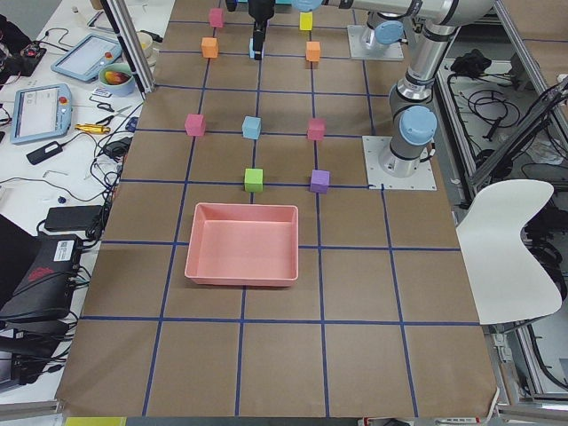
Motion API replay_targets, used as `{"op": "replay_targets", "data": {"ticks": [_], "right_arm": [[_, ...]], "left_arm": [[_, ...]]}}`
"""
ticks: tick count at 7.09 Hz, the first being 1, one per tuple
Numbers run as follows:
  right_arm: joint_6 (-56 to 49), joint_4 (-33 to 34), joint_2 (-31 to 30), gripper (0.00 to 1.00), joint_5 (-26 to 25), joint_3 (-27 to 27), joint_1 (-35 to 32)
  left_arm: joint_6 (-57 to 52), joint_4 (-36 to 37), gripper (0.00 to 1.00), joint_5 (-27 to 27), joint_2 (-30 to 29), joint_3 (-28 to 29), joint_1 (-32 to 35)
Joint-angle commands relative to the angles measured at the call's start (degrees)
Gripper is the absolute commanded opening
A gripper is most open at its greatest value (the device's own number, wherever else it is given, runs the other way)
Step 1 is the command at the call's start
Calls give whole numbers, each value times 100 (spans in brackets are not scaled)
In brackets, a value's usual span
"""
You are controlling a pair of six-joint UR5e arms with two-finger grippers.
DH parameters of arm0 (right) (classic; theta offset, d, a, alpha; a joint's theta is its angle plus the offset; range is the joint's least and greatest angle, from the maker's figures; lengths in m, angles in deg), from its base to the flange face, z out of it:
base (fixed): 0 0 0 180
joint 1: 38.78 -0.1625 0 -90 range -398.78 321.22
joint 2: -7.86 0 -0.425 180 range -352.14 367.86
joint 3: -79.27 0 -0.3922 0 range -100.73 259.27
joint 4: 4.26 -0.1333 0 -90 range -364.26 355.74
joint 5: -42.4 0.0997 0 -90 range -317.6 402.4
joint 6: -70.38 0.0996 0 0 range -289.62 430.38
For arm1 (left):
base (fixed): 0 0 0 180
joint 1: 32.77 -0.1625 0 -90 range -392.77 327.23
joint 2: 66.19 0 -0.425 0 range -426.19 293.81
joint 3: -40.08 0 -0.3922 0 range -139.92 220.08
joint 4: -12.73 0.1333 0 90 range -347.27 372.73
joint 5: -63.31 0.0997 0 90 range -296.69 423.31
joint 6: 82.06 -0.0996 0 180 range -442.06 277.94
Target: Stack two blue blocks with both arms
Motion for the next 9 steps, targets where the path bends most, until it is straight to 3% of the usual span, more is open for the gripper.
{"op": "replay_targets", "data": {"ticks": [1,4,6,7,9], "right_arm": [[0,-17,0,100,-9,-12,-1],[-9,53,131,100,9,-30,-1],[17,114,298,100,8,-39,104],[-35,132,743,100,0,-39,130],[-18,1329,1665,100,-35,-48,139]], "left_arm": [[-21,520,100,-14,-302,-537,-17],[-65,2418,100,13,-732,-1881,-26],[-56,2862,100,4,-1119,-2104,-17],[-47,3055,100,4,-1365,-2105,-17],[-30,3503,100,4,-1796,-2131,-17]]}}
